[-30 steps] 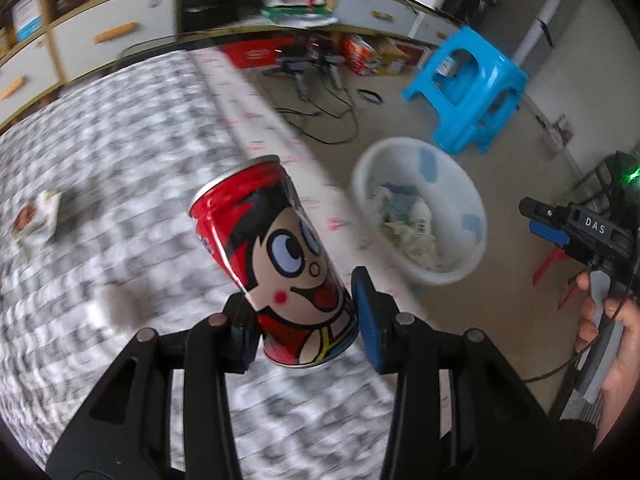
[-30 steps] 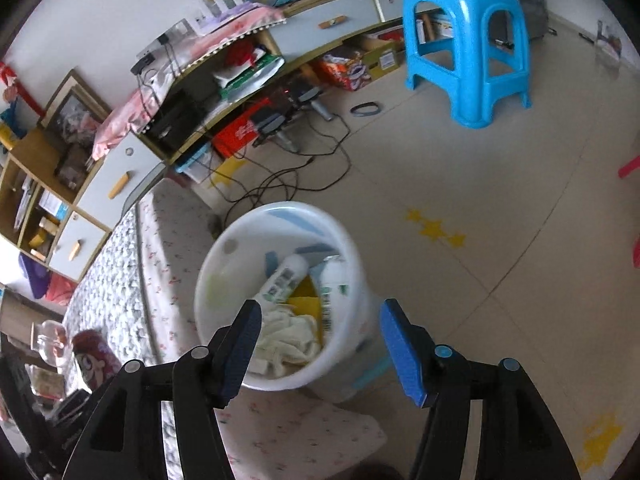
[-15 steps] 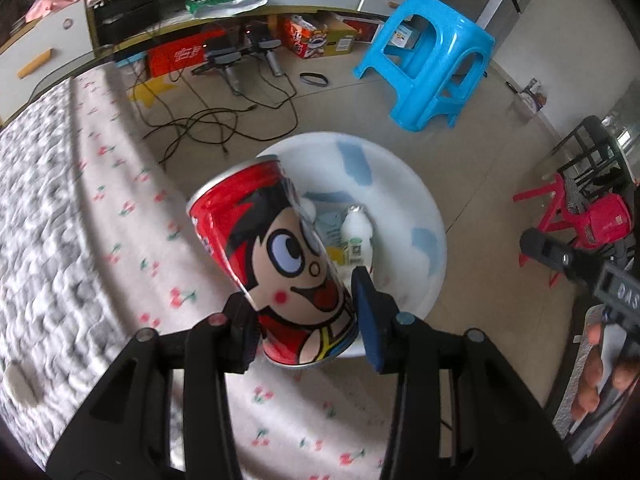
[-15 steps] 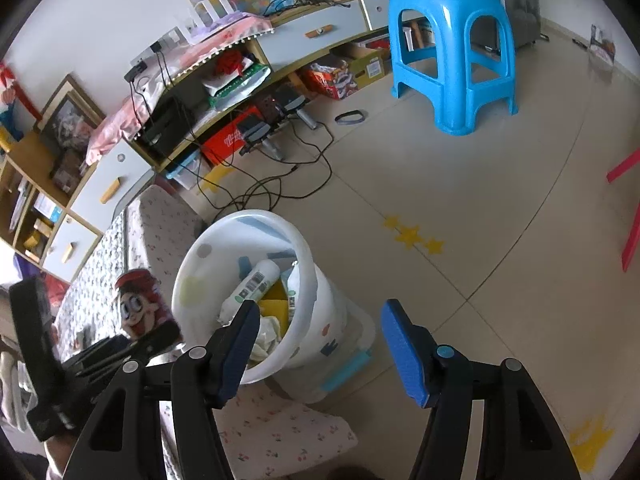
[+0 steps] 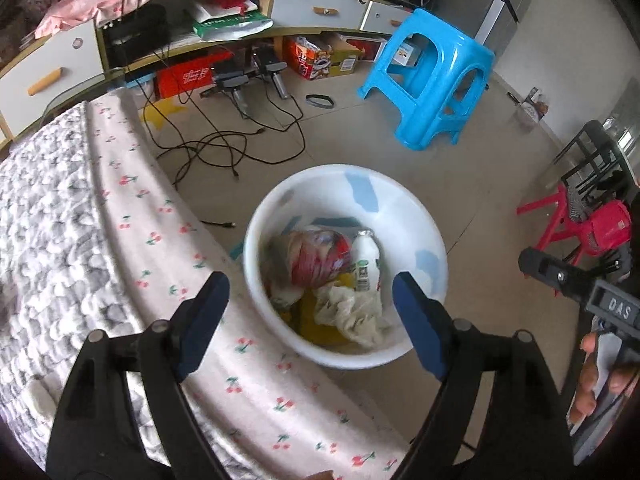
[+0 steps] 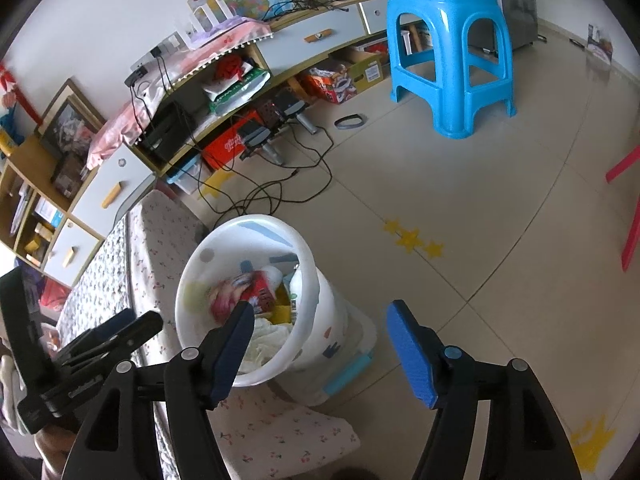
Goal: Collect trash
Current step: 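Carry the can and tissue over the white bin and release both, then grasp the snack wrapper with the left tool while the right tool grasps the small white tissue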
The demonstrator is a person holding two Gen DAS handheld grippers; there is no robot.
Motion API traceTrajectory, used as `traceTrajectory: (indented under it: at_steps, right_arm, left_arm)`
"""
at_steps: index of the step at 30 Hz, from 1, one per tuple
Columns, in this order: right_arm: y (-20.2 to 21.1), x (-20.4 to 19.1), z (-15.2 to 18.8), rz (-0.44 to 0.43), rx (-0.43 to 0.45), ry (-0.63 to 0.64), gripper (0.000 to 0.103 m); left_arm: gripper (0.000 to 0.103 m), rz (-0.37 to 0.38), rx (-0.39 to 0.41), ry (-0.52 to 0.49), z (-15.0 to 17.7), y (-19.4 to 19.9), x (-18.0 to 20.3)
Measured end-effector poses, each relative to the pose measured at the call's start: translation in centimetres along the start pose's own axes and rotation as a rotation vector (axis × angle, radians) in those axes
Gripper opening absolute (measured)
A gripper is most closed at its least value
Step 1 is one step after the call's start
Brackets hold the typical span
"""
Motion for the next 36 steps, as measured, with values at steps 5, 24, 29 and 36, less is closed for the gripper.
traceTrajectory:
  at_steps: [5,24,29,36]
  right_arm:
    - [0.3,-0.5,0.5,0.000,0.002,0.012,0.071]
    - [1.3,-9.7,2.9,-0.004,0.006,0.164,0.081]
    - [0.6,-14.6,4.9,-0.009,-0.020,0.263,0.084]
    - [0.1,-21.3,8.1,-0.028,-0.044,0.398,0.085]
  left_arm:
    - [0.085,-0.010,0.015,0.015,0.7,1.6,-1.2]
    - [0.102,-0.192,0.116,0.122,6.6,11.4,-10.7]
    - [0.102,-0.294,0.139,0.168,8.1,14.0,-14.6]
    - [0.102,-0.341,0.137,0.299,10.4,17.1,-20.1]
Point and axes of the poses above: each gripper's, at about its wrist camera, not at the fingertips, and y roughly against the way its jaws point, x to its right, z to its underside, the point moved 9 cm from there along -y, roughly the way its jaws point, and after that the axes turned 12 degrees about z, right-handed, at the moved point
